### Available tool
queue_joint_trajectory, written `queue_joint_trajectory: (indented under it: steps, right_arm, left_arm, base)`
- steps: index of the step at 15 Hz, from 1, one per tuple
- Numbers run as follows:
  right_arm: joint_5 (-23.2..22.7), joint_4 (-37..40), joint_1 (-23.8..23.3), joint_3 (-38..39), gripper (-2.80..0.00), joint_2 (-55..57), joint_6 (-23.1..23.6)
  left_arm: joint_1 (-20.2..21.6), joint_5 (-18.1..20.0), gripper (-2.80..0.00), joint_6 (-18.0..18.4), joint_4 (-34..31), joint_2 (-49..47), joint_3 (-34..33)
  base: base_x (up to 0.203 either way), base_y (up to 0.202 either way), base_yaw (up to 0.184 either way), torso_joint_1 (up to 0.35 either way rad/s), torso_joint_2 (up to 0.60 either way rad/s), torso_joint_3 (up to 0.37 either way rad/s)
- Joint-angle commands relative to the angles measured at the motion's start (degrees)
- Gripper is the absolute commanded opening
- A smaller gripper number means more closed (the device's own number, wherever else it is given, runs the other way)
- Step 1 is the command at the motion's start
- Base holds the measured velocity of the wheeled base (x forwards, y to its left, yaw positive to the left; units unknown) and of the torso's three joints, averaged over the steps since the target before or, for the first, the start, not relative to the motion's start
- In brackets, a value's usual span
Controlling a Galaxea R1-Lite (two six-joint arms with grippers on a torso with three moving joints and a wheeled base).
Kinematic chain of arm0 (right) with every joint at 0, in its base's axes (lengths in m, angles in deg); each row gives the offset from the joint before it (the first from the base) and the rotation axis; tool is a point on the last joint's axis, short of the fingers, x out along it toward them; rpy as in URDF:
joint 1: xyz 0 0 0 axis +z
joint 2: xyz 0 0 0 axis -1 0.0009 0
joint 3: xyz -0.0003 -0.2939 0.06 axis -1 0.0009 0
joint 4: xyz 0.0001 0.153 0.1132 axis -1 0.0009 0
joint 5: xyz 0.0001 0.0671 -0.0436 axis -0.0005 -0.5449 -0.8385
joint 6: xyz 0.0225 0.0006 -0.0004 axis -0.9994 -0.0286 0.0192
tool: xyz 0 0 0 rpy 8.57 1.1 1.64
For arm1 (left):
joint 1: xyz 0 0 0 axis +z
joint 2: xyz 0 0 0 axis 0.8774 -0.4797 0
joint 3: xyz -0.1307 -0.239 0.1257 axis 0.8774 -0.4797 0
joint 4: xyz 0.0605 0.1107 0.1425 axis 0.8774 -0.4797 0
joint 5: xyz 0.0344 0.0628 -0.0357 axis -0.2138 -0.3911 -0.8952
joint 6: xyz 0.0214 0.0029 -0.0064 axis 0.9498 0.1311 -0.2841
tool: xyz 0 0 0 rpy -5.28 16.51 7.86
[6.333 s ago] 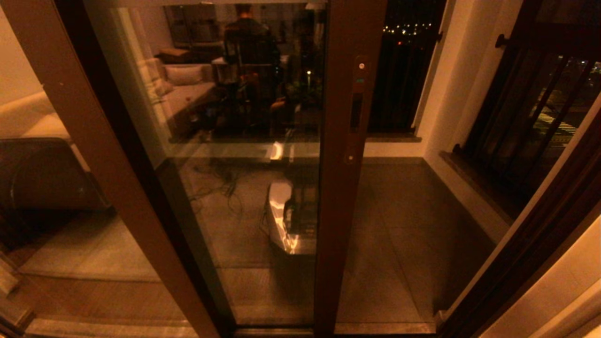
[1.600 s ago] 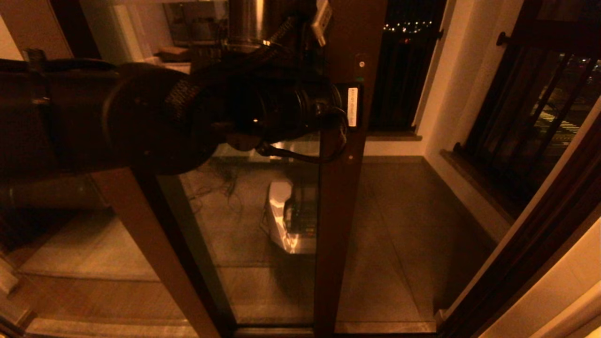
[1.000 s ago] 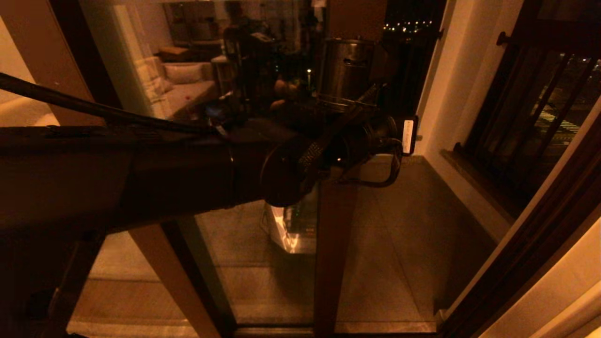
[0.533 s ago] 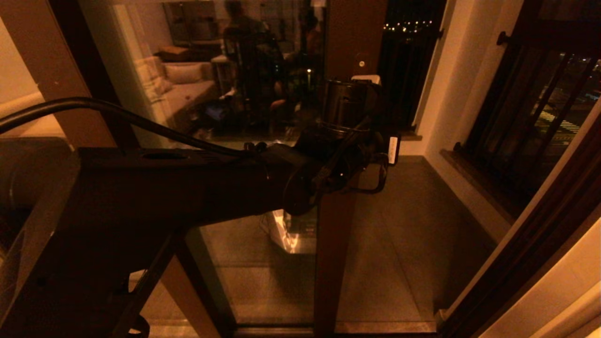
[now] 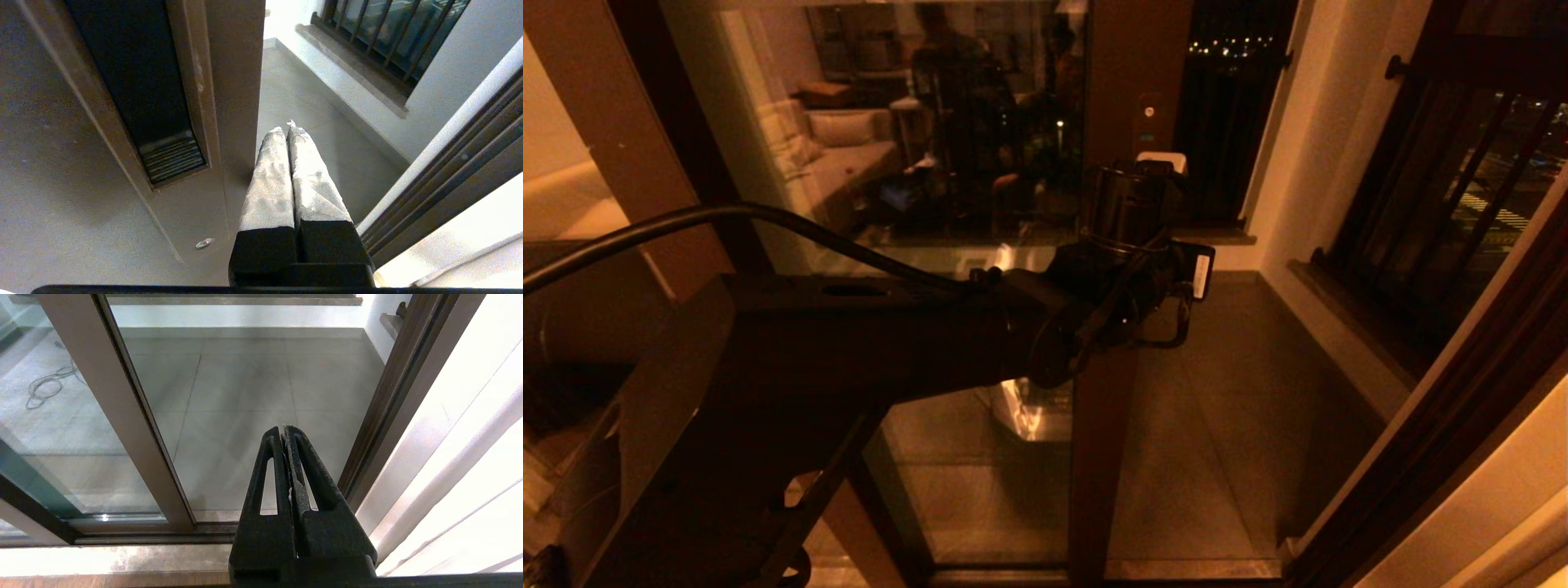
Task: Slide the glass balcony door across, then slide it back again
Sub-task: Open the slid door
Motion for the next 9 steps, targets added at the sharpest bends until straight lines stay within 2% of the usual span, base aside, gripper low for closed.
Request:
queue_joint_trajectory:
  steps: [1,7,9]
  right_arm:
    - [-0.03,0.03,0.0,-0.03,-2.8,0.05,0.04]
    - [-0.03,0.03,0.0,-0.07,-2.8,0.05,0.04]
    - [-0.03,0.03,0.0,0.02,-2.8,0.05,0.04]
  left_arm:
    - [0.36,-0.83,-2.8,-0.05,-0.04,0.2,-0.02]
    - [0.54,-1.49,-2.8,-0.14,-0.08,0.86,-0.1]
    - [0.62,-2.94,-2.8,-0.14,-0.04,0.9,-0.1]
  base:
    - [0.0,0.0,0.0,0.0,0.0,0.0]
    - [0.0,0.0,0.0,0.0,0.0,0.0]
    - [0.0,0.0,0.0,0.0,0.0,0.0]
